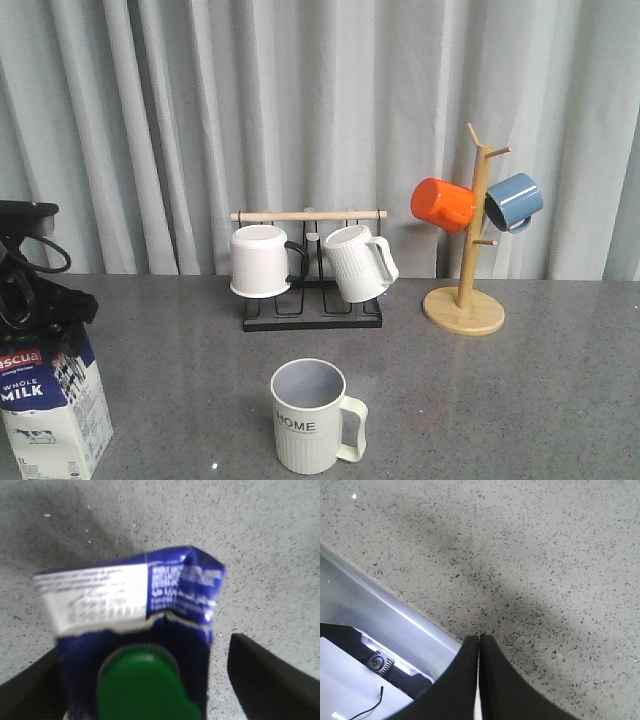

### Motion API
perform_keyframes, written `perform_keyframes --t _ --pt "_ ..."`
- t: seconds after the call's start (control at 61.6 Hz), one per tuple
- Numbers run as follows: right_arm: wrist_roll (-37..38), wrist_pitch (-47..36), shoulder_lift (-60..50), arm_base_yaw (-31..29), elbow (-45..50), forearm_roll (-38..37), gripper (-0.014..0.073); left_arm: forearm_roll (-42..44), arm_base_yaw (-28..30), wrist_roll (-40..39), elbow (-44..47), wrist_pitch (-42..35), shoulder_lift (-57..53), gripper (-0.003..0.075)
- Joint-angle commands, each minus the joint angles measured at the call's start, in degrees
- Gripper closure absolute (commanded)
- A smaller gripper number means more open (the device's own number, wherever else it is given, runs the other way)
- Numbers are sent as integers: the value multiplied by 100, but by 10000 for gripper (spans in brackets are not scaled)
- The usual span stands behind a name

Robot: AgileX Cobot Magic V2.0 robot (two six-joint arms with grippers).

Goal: Place milk next to cup
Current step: 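Lower the left gripper onto the milk carton top and grasp it, then lift the milk carton with the left gripper and carry it toward the mug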

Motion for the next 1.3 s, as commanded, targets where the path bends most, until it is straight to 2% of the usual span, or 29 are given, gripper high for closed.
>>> perform_keyframes --t 0.0,0.162,0.276,0.616,0.811,1.022,1.168,1.281 --pt "21 -315 -15 -33 -134 0 599 2 -3 -51 -170 -32 -192 134" --pt "37 -315 -15 -33 -134 0 599 2 -3 -51 -170 -90 -196 143" --pt "36 -327 -15 -33 -134 0 599 2 -3 -51 -170 -121 -196 192" --pt "36 -327 -15 -33 -134 0 599 2 -3 -51 -170 -166 -196 500" --pt "36 -327 -15 -33 -134 0 599 2 -3 -51 -201 -155 -278 626" --pt "36 -333 -15 -33 -134 0 599 -156 -21 -51 -775 -27 -522 675" --pt "36 -333 -15 -33 -134 0 599 -721 -21 40 -1478 -23 -643 676" --pt "36 -326 -15 -33 -134 0 599 -1615 -21 342 -2072 -32 -609 676"
